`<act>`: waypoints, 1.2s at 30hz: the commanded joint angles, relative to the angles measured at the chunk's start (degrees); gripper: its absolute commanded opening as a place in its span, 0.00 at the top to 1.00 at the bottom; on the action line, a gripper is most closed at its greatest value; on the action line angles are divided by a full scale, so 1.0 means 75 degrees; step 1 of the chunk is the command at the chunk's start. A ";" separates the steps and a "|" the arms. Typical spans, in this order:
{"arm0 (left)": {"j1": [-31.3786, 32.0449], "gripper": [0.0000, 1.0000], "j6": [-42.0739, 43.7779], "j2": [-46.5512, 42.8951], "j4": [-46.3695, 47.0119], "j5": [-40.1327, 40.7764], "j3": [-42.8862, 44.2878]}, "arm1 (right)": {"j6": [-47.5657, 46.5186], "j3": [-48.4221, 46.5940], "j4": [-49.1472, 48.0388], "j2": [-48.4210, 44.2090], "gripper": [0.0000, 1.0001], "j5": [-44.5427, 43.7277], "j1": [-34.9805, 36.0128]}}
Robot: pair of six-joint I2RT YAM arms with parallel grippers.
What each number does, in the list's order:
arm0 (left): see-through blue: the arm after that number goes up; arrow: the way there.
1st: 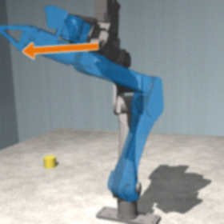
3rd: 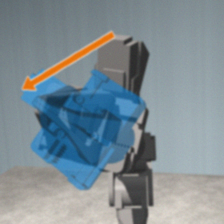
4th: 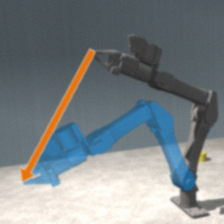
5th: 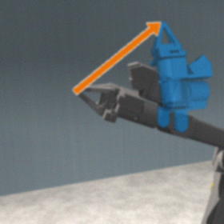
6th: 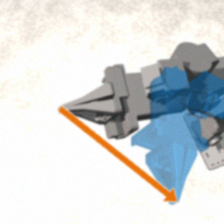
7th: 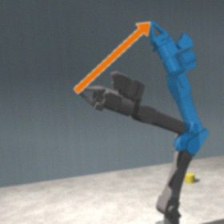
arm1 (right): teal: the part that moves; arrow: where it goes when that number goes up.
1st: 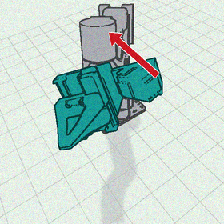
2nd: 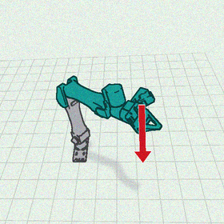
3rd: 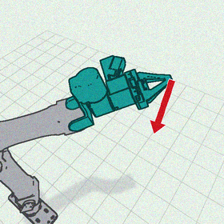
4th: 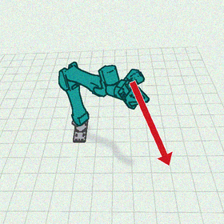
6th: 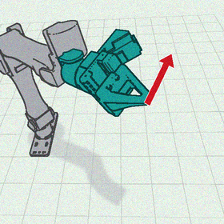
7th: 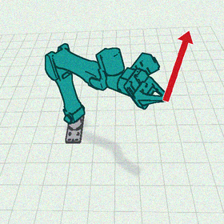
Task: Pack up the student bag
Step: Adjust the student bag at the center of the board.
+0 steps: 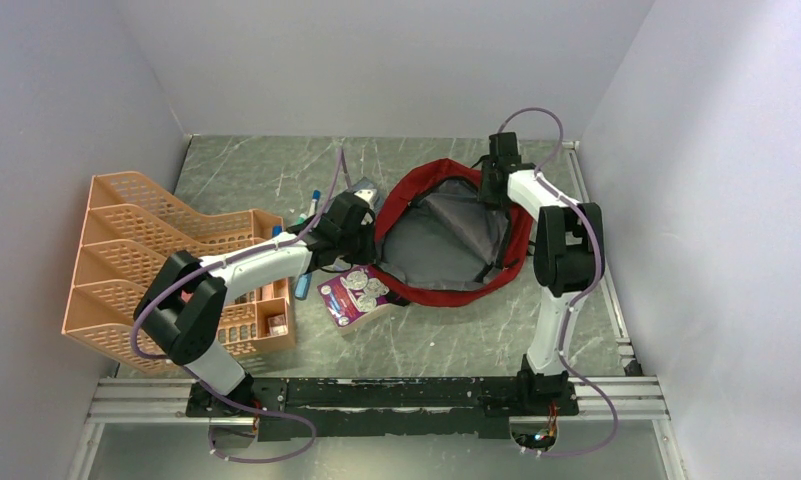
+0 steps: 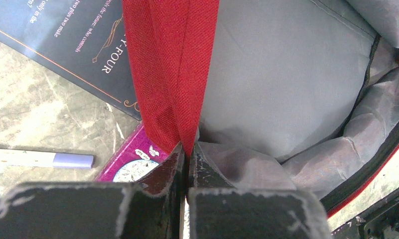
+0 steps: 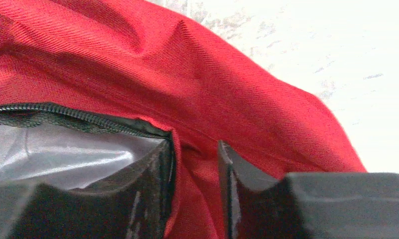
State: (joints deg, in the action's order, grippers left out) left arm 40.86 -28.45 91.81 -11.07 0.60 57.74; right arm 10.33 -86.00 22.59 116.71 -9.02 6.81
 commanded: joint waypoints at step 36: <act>0.0462 0.47 0.0328 0.1050 0.0861 -0.0465 0.3017 | 0.2981 0.3776 -0.0363 -0.4619 0.55 0.0167 0.1445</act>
State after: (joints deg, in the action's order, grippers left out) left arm 42.33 -27.66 92.58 -12.64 0.73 73.89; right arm 27.46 -62.41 20.38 81.69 -6.35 17.67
